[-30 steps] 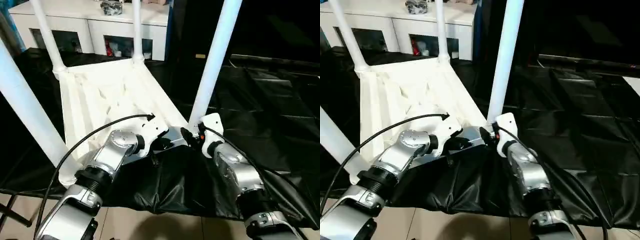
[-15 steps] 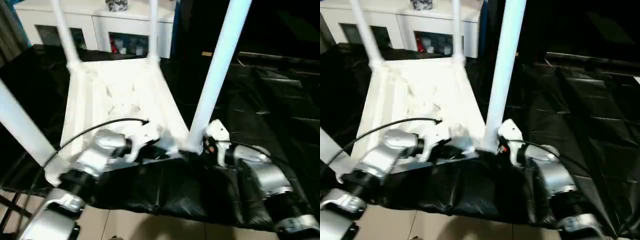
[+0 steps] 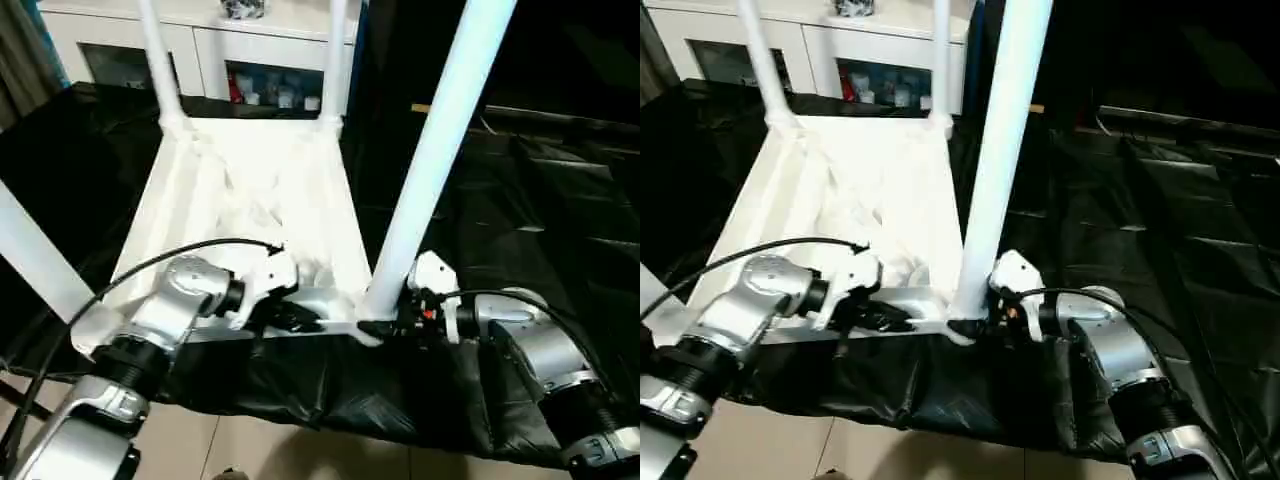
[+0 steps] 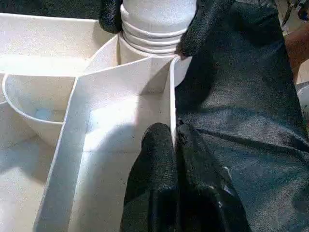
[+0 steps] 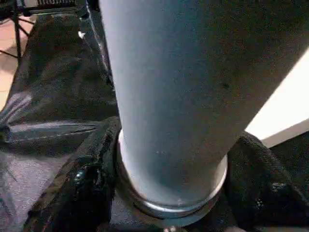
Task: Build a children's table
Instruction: Rotate leg to tighten
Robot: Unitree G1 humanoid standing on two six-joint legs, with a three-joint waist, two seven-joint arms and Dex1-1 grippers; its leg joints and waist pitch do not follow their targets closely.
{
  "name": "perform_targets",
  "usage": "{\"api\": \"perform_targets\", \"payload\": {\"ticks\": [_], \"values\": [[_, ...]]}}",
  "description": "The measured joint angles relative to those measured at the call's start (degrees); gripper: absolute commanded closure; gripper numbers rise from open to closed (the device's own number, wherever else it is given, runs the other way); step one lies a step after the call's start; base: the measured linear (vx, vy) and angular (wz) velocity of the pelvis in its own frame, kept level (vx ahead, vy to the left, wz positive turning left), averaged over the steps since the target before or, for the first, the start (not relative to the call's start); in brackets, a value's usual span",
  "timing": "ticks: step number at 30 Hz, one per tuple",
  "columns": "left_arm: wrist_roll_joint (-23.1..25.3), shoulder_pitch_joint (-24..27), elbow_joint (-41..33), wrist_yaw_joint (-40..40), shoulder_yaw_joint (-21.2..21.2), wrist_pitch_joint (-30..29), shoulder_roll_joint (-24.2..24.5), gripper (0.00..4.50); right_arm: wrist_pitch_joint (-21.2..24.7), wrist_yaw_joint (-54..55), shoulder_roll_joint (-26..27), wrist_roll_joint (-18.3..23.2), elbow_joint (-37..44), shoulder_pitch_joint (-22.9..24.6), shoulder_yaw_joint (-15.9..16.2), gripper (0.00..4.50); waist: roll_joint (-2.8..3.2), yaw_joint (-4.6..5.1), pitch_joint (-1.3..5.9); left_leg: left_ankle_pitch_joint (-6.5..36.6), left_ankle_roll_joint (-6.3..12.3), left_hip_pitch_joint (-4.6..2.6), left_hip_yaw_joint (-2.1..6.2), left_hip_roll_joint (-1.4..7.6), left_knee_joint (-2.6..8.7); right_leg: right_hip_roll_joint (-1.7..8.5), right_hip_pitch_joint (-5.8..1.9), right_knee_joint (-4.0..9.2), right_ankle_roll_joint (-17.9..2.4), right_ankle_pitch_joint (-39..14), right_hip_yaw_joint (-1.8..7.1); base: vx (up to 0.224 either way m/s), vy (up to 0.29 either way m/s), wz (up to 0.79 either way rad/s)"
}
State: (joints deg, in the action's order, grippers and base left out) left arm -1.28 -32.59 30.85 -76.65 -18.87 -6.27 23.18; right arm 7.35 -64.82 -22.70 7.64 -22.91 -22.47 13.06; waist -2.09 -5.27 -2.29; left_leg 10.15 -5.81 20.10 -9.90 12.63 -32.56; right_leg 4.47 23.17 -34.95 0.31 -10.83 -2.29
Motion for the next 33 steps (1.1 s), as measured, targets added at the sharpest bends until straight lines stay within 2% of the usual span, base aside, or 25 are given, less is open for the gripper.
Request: {"api": "perform_targets", "payload": {"ticks": [5, 7, 9, 14, 15, 16, 17, 21, 22, 24, 27, 30, 33], "values": [[1.1, -1.0, 1.9, 5.6, 1.2, -1.3, -2.1, 4.50, 1.0, 9.7, 4.7, -0.9, -1.4, 0.5, -3.2, 1.81, 0.01, 0.39, 0.00, 0.0, -0.04, -0.06, -0.03, 0.00, -0.03, 0.00, -0.10, -0.06, -0.1, 0.1, 0.06, 0.000, 0.000, 0.00], [2.8, -1.7, 3.1, 10.9, 2.0, -2.5, -4.5, 4.50, 1.3, 19.4, 9.7, -1.6, -3.9, 0.2, -6.1, 1.81, 0.02, 0.95, 0.02, -0.1, -0.12, -0.12, -0.01, 0.00, -0.03, -0.01, -0.11, -0.06, 0.2, 0.0, 0.04, 0.000, 0.000, 0.00], [4.4, -2.3, 3.7, 16.5, 2.7, -4.1, -6.9, 4.50, 1.3, 30.0, 14.4, -2.6, -6.7, -1.3, -8.2, 1.82, 0.07, 1.96, 0.04, -0.1, -0.16, -0.16, 0.06, -0.03, -0.02, -0.01, -0.06, -0.05, 0.2, 0.0, 0.02, 0.000, 0.000, 0.00], [6.7, -2.7, 3.4, 24.5, 2.8, -6.5, -10.9, 4.50, 1.0, 43.5, 19.2, -4.0, -10.2, -3.8, -10.4, 1.82, 0.20, 2.34, 0.16, -0.1, -0.16, -0.17, 0.07, -0.06, 0.00, -0.01, -0.08, -0.01, 0.2, 0.0, 0.04, 0.000, 0.000, 0.00], [7.2, -2.7, 3.1, 25.6, 2.8, -7.0, -11.6, 4.50, 0.8, 44.9, 19.6, -4.2, -10.5, -4.0, -10.6, 1.47, 0.23, 2.32, 0.17, -0.1, -0.16, -0.14, 0.07, -0.09, 0.04, -0.01, -0.08, 0.03, 0.2, 0.0, 0.05, 0.000, 0.000, 0.00], [7.5, -2.5, 2.6, 26.1, 2.8, -7.4, -12.0, 4.50, 0.5, 45.2, 19.7, -4.4, -10.5, -4.0, -10.7, 1.47, 0.22, 2.24, 0.19, -0.1, -0.16, -0.13, 0.05, -0.10, 0.08, -0.01, -0.08, 0.05, 0.2, 0.0, 0.06, 0.000, 0.000, 0.00], [7.7, -2.2, 2.1, 26.4, 2.8, -7.6, -12.2, 4.50, 0.4, 45.4, 19.7, -4.7, -10.5, -4.0, -10.7, 1.13, 0.24, 2.23, 0.20, -0.1, -0.16, -0.12, 0.05, -0.11, 0.12, -0.01, -0.08, 0.05, 0.1, 0.0, 0.07, 0.000, 0.000, 0.00], [7.8, -1.6, 0.7, 26.3, 2.4, -8.1, -12.9, 4.50, -0.2, 44.5, 19.5, -5.0, -10.4, -4.0, -11.3, 0.94, 0.48, 1.72, 0.27, -0.1, -0.18, -0.09, 0.04, -0.15, 0.38, 0.00, -0.04, 0.09, 0.0, 0.1, 0.04, 0.000, 0.000, 0.00], [7.8, -1.5, 0.5, 25.9, 2.4, -8.1, -12.9, 4.50, -0.2, 42.7, 18.8, -4.8, -10.1, -3.8, -11.4, 0.69, 0.50, 1.54, 0.28, -0.1, -0.18, -0.08, 0.04, -0.15, 0.42, 0.00, -0.05, 0.12, 0.0, 0.0, 0.03, 0.000, 0.000, 0.00], [7.7, -1.2, -0.1, 24.1, 2.1, -7.6, -12.8, 4.50, -0.2, 36.6, 16.0, -3.5, -8.7, -2.6, -11.3, 0.59, 0.58, 0.96, 0.27, 0.0, -0.11, -0.03, 0.03, -0.16, 0.47, 0.00, -0.04, 0.19, 0.0, 0.0, 0.04, 0.000, 0.000, 0.00], [7.2, -0.6, -0.6, 21.8, 2.1, -6.0, -12.2, 4.50, -0.2, 30.4, 13.0, -2.7, -7.5, -1.9, -10.2, 0.53, 0.70, 0.51, 0.23, 0.0, -0.07, -0.02, 0.01, -0.15, 0.48, 0.00, -0.02, 0.19, 0.0, 0.0, 0.01, 0.000, 0.000, 0.00], [5.5, 0.1, -1.0, 17.5, 1.5, -4.0, -9.4, 4.50, -0.3, 22.0, 7.8, -1.8, -5.5, -1.2, -7.2, 0.53, 0.77, 0.30, 0.17, 0.0, -0.08, -0.04, 0.01, -0.13, 0.47, 0.00, -0.02, 0.17, 0.0, 0.0, 0.01, 0.000, 0.000, 0.00], [4.8, 0.5, -1.1, 13.8, 1.2, -2.0, -7.6, 4.50, -0.6, 15.9, 5.2, -0.7, -3.4, 0.0, -5.8, 0.53, 0.74, 0.17, 0.15, 0.0, -0.09, -0.03, 0.02, -0.11, 0.39, 0.00, -0.03, 0.14, 0.0, 0.0, 0.01, 0.000, 0.000, 0.00]]}}
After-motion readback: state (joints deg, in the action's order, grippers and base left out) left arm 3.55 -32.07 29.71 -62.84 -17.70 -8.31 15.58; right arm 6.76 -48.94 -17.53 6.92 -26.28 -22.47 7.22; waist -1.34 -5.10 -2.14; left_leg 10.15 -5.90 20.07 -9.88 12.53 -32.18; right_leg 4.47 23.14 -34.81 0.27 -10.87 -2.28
